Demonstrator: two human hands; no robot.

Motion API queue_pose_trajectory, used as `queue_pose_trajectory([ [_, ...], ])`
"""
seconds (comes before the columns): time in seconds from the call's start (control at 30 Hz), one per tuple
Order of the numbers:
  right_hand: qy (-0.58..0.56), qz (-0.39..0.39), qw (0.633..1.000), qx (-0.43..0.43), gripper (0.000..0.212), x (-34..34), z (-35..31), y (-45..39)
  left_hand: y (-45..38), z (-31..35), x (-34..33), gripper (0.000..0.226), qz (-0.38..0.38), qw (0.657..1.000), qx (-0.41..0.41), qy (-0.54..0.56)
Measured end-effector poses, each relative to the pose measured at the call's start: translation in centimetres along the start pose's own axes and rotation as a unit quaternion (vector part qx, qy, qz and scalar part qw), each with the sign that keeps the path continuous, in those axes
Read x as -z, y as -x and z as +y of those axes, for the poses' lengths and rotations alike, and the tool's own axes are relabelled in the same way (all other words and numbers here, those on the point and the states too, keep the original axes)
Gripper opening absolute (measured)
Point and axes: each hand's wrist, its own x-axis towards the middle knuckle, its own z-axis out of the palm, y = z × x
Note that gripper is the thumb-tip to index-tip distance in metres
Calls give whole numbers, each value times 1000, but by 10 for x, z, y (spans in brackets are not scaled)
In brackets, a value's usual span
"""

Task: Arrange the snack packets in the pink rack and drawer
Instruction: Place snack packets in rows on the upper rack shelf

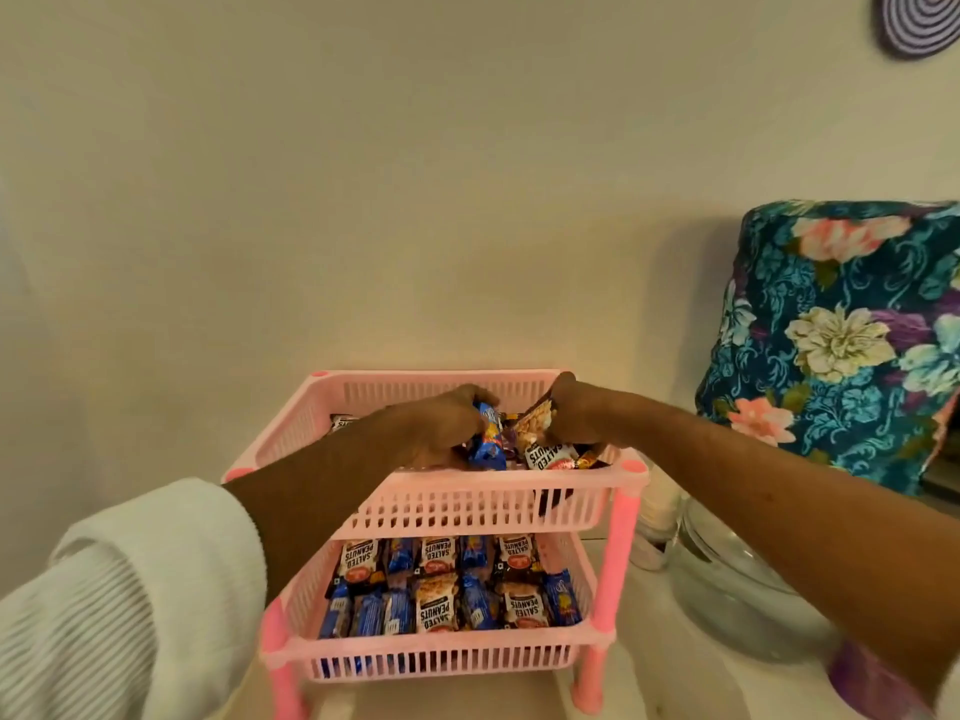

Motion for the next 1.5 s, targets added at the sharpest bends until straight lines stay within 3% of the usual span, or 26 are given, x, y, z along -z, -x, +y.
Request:
queue_pose_trajectory([
  [0.13, -13, -77, 997, -30, 82, -7, 1, -9, -17, -7, 0, 40, -40, 995, 54, -80],
  [0.2, 60, -108, 992, -23, 76, -17, 5, -14, -23, -11, -1, 41, -61, 988, 59, -132],
  [0.33, 239, -96, 963, 85, 35, -24, 14, -22, -30, -14, -2, 44, -106, 975, 78, -178],
  [0.5, 357, -35, 921, 149, 39, -18, 21, -20, -36, -13, -2, 34, -118, 974, 99, -165],
  [0.73, 279, -14, 943, 179, 44, -16, 35, -23, -38, -18, -6, 24, -54, 966, 72, -243],
  [1.07, 238, -35, 943, 231, 41, -11, 35, -19, -26, -23, -4, 33, 0, 952, 18, -306],
  [1.33, 213, -11, 951, 225, 32, -8, 40, -15, -22, -29, 2, 31, 49, 944, -25, -324],
  [1.5, 174, 55, 956, 229, 36, -11, 40, -1, -9, -35, 0, 21, 82, 940, -88, -318],
])
